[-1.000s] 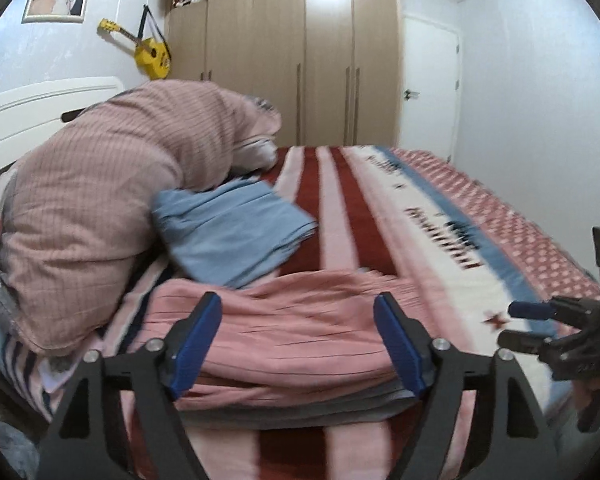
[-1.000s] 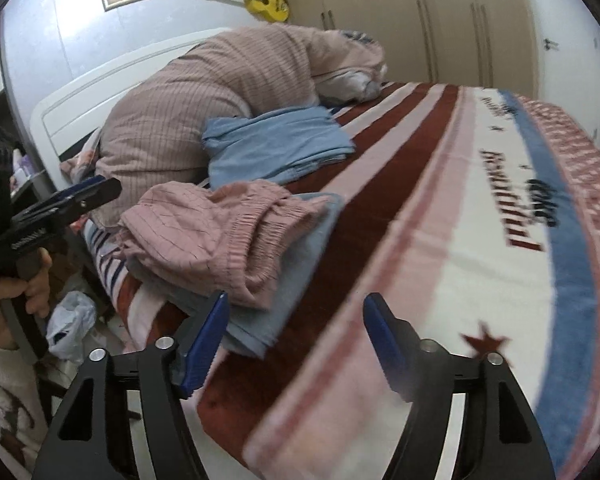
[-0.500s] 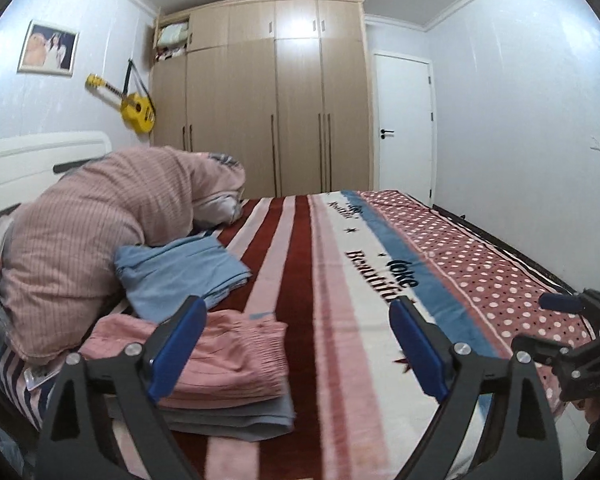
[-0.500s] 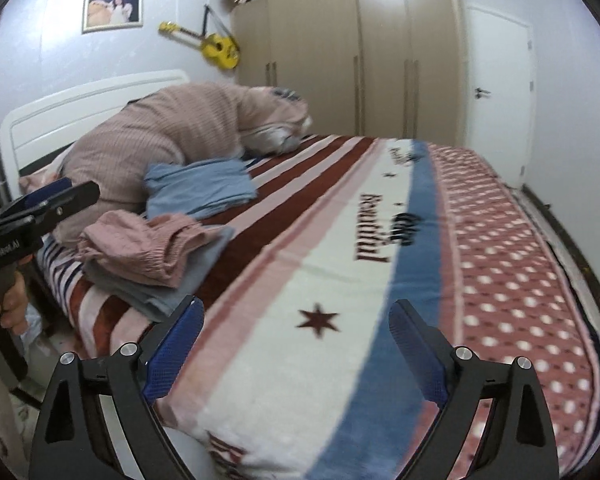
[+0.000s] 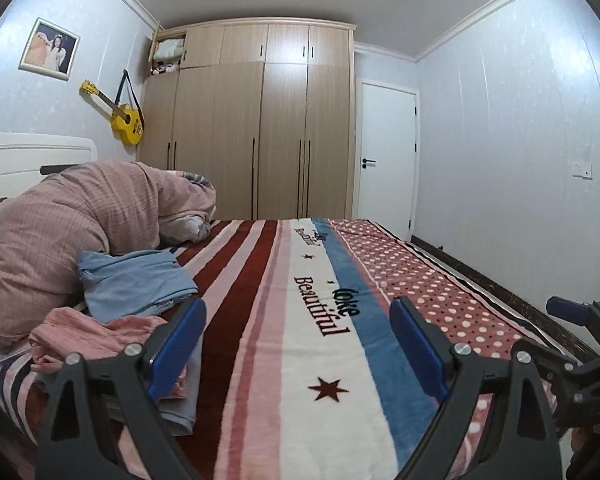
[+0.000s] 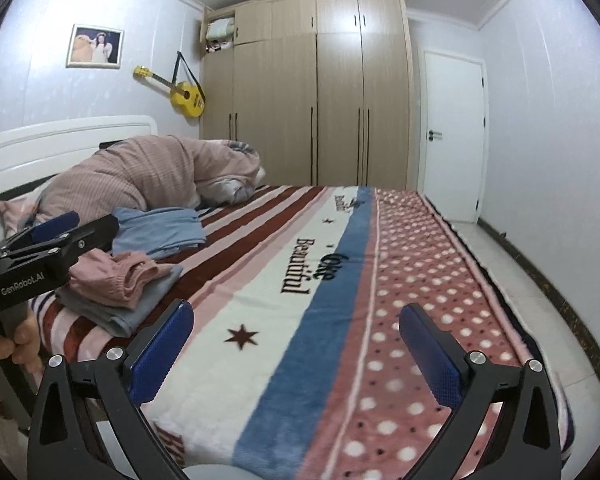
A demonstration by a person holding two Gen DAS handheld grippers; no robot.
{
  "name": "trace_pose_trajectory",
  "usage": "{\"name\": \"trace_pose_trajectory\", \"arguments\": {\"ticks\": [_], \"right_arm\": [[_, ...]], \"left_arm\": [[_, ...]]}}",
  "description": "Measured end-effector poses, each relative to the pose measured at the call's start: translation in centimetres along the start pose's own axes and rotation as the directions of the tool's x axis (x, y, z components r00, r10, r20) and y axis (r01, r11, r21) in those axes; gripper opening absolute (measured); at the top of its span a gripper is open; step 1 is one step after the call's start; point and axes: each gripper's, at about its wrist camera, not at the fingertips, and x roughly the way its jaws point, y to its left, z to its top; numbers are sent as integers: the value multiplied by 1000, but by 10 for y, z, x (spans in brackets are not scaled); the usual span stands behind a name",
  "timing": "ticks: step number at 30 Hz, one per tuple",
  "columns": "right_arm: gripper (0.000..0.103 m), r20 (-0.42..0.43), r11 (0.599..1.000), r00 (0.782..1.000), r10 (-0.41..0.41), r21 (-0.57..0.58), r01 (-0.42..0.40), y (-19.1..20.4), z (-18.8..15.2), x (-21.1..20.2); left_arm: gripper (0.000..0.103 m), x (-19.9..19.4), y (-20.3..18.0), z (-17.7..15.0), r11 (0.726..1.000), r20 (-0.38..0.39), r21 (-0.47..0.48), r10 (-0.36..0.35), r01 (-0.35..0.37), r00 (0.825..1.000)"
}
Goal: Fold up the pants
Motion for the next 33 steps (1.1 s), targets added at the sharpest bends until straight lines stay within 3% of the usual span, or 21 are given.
{"name": "trace_pose_trajectory", "arguments": {"ticks": [18,33], "right_arm": [[102,43,999,998,43,15,-44,-12,-2,-1],[102,54,999,998,39,27,-41,-14,-2,-4]], "left_arm": [[101,5,-14,-2,998,-7,37,59,-59,998],[101,6,-12,-4,997,-7,32,73,-72,997]]}}
